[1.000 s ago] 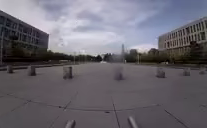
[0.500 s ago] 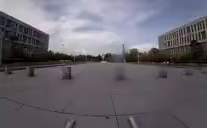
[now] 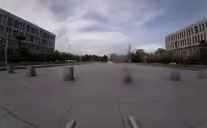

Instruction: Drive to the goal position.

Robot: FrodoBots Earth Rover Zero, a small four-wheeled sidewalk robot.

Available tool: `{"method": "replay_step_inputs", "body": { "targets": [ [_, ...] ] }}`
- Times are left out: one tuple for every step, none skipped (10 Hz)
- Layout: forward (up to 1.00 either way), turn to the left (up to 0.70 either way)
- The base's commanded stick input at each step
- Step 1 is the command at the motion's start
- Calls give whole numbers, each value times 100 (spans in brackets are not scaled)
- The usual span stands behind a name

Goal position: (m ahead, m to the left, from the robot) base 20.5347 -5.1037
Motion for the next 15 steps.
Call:
{"method": "replay_step_inputs", "body": {
  "targets": [
    [100,15],
    [100,0],
    [100,0],
    [100,0],
    [100,0],
    [100,0],
    [100,0],
    [100,0],
    [100,0],
    [100,0],
    [100,-20],
    [100,-27],
    [100,-14],
    [100,0],
    [100,0]
  ]
}}
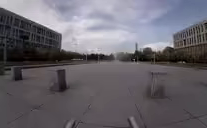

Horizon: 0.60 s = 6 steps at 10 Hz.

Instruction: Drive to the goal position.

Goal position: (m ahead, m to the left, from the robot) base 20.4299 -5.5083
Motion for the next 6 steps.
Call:
{"method": "replay_step_inputs", "body": {
  "targets": [
    [100,0],
    [100,0],
    [100,0],
    [100,0],
    [100,0],
    [100,0]
  ]
}}
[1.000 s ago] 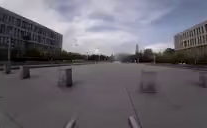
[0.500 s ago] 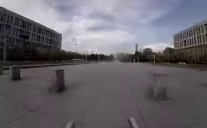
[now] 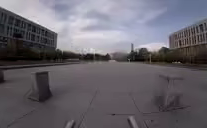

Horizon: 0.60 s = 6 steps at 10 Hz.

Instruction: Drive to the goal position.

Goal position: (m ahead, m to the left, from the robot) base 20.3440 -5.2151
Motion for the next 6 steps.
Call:
{"method": "replay_step_inputs", "body": {
  "targets": [
    [100,0],
    [100,0],
    [100,0],
    [100,0],
    [100,0],
    [100,0]
  ]
}}
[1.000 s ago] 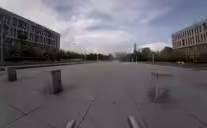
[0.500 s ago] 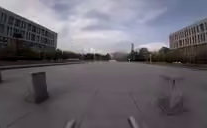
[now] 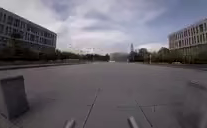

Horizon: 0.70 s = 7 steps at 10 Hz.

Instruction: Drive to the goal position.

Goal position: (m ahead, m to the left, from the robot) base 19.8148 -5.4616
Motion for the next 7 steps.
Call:
{"method": "replay_step_inputs", "body": {
  "targets": [
    [100,0],
    [100,0],
    [100,0],
    [100,0],
    [100,0],
    [100,0],
    [100,0]
  ]
}}
